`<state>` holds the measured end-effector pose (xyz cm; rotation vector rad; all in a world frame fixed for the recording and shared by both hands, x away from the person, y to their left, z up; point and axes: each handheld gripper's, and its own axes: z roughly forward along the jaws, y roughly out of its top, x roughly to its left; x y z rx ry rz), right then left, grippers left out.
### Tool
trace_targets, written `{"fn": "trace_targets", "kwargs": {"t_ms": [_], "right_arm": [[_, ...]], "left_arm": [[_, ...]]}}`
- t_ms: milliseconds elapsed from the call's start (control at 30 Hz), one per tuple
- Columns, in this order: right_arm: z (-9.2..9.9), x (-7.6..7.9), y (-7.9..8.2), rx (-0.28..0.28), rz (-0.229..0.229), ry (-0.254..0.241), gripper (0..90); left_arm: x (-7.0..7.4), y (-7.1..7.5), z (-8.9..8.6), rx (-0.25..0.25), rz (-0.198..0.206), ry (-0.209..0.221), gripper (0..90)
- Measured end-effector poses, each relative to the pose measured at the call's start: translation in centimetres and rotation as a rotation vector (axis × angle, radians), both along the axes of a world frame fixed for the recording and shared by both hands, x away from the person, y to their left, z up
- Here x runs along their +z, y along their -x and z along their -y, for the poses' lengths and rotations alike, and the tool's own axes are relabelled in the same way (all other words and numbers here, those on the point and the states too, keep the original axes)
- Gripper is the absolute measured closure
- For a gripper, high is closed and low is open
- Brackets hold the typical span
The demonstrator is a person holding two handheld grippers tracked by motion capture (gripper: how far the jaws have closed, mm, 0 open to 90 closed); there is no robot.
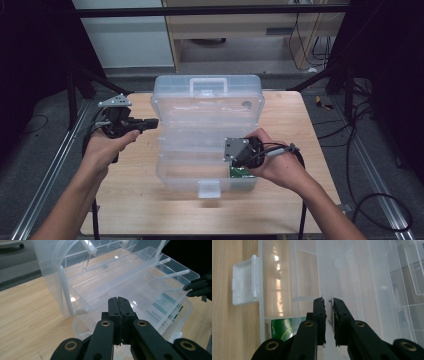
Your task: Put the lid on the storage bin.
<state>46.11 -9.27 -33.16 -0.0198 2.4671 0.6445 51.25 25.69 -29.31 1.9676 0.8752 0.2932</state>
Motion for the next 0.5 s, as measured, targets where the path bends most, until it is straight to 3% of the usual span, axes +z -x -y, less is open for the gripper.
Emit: {"fn": "trace_targets", "kwargs": {"t_ms": [500], "right_arm": [[0.06, -0.67, 0.8, 0.013, 0.002, 0.006, 81.7]], "left_arm": [[-0.22, -0.62, -0.59, 0.022, -0.02, -0.003, 89.6]]}}
